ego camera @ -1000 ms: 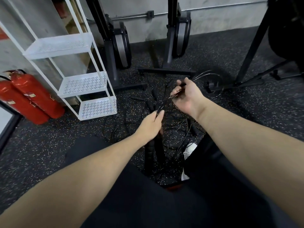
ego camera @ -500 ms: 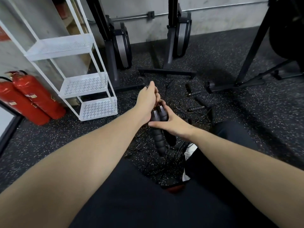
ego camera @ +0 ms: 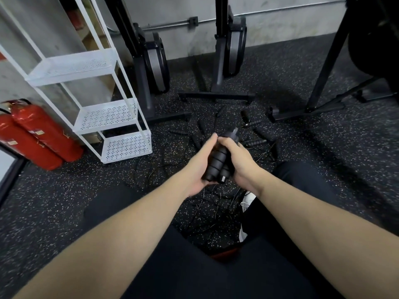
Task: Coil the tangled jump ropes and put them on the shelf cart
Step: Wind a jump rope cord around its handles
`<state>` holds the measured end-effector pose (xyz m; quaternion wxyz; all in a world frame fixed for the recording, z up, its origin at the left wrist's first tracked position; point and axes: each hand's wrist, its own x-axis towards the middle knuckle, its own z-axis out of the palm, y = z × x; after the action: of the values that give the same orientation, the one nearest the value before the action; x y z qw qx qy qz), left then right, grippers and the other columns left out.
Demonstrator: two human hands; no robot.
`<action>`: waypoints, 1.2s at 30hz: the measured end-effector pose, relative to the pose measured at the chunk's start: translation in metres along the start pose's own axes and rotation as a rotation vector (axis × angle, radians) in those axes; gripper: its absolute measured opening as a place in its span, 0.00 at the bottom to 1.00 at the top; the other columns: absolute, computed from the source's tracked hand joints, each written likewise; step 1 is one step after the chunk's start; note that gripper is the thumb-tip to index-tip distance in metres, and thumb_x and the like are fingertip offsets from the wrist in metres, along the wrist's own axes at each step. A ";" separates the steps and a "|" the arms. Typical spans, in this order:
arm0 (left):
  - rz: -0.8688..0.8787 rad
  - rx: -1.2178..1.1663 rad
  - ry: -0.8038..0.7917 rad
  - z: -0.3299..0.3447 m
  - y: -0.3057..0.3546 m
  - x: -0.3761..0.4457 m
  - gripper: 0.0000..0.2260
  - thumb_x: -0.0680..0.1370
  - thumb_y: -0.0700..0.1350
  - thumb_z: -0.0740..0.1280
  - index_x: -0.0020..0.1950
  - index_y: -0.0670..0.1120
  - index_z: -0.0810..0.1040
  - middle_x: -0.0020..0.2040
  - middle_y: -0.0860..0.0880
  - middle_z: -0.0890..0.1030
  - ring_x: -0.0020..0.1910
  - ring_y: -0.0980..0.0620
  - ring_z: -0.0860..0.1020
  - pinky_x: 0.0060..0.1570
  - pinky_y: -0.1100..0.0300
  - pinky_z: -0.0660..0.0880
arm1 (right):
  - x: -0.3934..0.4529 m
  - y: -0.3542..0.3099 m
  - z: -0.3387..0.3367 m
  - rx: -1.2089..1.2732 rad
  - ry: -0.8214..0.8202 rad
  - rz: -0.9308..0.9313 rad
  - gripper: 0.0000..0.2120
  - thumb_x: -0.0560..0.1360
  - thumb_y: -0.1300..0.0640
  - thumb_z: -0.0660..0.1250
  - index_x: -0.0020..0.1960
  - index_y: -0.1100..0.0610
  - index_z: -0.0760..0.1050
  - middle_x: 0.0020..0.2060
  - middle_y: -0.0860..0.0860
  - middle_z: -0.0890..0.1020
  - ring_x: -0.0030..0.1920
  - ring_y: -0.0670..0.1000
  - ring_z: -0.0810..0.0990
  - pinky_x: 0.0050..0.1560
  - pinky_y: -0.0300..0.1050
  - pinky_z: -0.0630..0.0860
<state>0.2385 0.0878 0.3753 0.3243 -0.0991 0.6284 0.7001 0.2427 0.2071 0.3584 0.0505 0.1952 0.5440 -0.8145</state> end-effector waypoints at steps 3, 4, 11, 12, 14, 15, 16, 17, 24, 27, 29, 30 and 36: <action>0.031 -0.006 -0.084 0.001 -0.020 0.001 0.21 0.78 0.62 0.70 0.70 0.61 0.75 0.61 0.51 0.85 0.60 0.47 0.82 0.66 0.33 0.73 | 0.003 -0.001 -0.008 -0.045 0.044 0.052 0.14 0.74 0.47 0.74 0.54 0.53 0.78 0.48 0.54 0.86 0.51 0.57 0.85 0.56 0.55 0.82; 0.027 -0.009 -0.113 0.002 -0.022 0.001 0.20 0.79 0.59 0.70 0.71 0.63 0.73 0.62 0.51 0.85 0.62 0.46 0.82 0.65 0.33 0.73 | 0.004 -0.001 -0.010 -0.081 0.040 0.063 0.16 0.74 0.46 0.73 0.56 0.54 0.77 0.48 0.54 0.85 0.50 0.56 0.84 0.54 0.53 0.81; 0.021 -0.060 -0.157 -0.015 -0.024 0.006 0.17 0.81 0.42 0.68 0.67 0.57 0.77 0.49 0.44 0.83 0.39 0.47 0.79 0.37 0.55 0.73 | 0.003 0.000 -0.016 -0.428 -0.084 0.081 0.29 0.77 0.37 0.66 0.72 0.52 0.70 0.61 0.47 0.79 0.59 0.46 0.77 0.64 0.48 0.70; 0.049 -0.002 -0.137 -0.020 -0.024 0.007 0.19 0.81 0.41 0.69 0.69 0.57 0.75 0.48 0.44 0.82 0.38 0.49 0.78 0.35 0.56 0.72 | 0.004 -0.003 -0.019 -0.539 -0.109 0.069 0.29 0.77 0.34 0.64 0.72 0.51 0.71 0.61 0.47 0.80 0.60 0.47 0.77 0.67 0.49 0.70; 0.124 0.133 -0.087 -0.029 -0.023 0.010 0.22 0.80 0.41 0.70 0.71 0.59 0.74 0.45 0.48 0.81 0.37 0.52 0.76 0.33 0.59 0.70 | 0.004 -0.009 -0.024 -0.781 -0.110 0.007 0.28 0.78 0.31 0.59 0.63 0.51 0.79 0.51 0.49 0.83 0.52 0.48 0.80 0.58 0.46 0.74; 0.167 0.189 -0.064 -0.032 -0.022 0.011 0.22 0.80 0.42 0.70 0.72 0.59 0.73 0.44 0.49 0.81 0.36 0.53 0.76 0.33 0.59 0.69 | 0.004 -0.012 -0.027 -0.833 -0.058 -0.049 0.28 0.78 0.31 0.58 0.54 0.53 0.83 0.41 0.49 0.84 0.42 0.48 0.81 0.49 0.44 0.75; 0.206 0.226 -0.045 -0.035 -0.022 0.011 0.22 0.80 0.42 0.70 0.72 0.59 0.73 0.44 0.49 0.80 0.36 0.53 0.76 0.32 0.59 0.69 | 0.004 -0.016 -0.030 -0.827 0.012 -0.113 0.29 0.79 0.31 0.57 0.46 0.54 0.83 0.33 0.48 0.83 0.34 0.47 0.79 0.42 0.43 0.74; 0.237 0.247 -0.028 -0.037 -0.021 0.012 0.22 0.81 0.43 0.70 0.73 0.58 0.73 0.44 0.49 0.80 0.36 0.53 0.75 0.32 0.59 0.69 | 0.006 -0.020 -0.033 -0.787 0.093 -0.187 0.30 0.79 0.32 0.57 0.42 0.56 0.82 0.29 0.47 0.80 0.30 0.46 0.77 0.39 0.43 0.72; 0.297 0.320 -0.120 -0.041 -0.020 0.008 0.22 0.82 0.40 0.68 0.75 0.54 0.71 0.43 0.48 0.80 0.35 0.51 0.74 0.30 0.59 0.68 | 0.027 -0.031 -0.054 -0.787 0.125 -0.453 0.15 0.84 0.43 0.60 0.66 0.48 0.74 0.61 0.46 0.77 0.64 0.47 0.73 0.65 0.44 0.67; 0.273 0.213 -0.103 -0.040 -0.023 0.010 0.21 0.82 0.41 0.69 0.74 0.53 0.72 0.44 0.47 0.79 0.35 0.51 0.73 0.28 0.61 0.67 | 0.023 -0.021 -0.050 -0.805 0.037 -0.245 0.19 0.83 0.38 0.57 0.49 0.52 0.74 0.46 0.46 0.82 0.47 0.45 0.77 0.50 0.44 0.69; 0.253 0.136 -0.059 -0.042 -0.024 0.012 0.19 0.82 0.42 0.69 0.71 0.54 0.74 0.44 0.46 0.79 0.34 0.52 0.73 0.28 0.62 0.66 | 0.026 -0.017 -0.051 -0.866 0.067 -0.298 0.19 0.83 0.40 0.59 0.46 0.55 0.73 0.38 0.51 0.80 0.38 0.48 0.74 0.43 0.46 0.69; 0.250 0.112 -0.033 -0.043 -0.025 0.014 0.17 0.82 0.42 0.69 0.68 0.55 0.75 0.43 0.46 0.79 0.34 0.52 0.73 0.28 0.62 0.65 | 0.028 -0.017 -0.051 -0.891 0.083 -0.325 0.16 0.83 0.43 0.60 0.45 0.53 0.72 0.36 0.51 0.78 0.36 0.48 0.73 0.41 0.46 0.68; 0.209 -0.086 0.167 -0.046 -0.023 0.024 0.15 0.82 0.44 0.70 0.67 0.51 0.74 0.46 0.46 0.76 0.32 0.55 0.71 0.28 0.63 0.65 | 0.034 -0.012 -0.048 -0.750 0.034 -0.189 0.09 0.84 0.45 0.60 0.52 0.50 0.71 0.32 0.46 0.78 0.30 0.46 0.70 0.36 0.45 0.68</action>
<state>0.2213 0.0527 0.3348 0.1916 -0.1051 0.6297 0.7455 0.2201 0.2594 0.3400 0.0340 0.1254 0.8205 -0.5568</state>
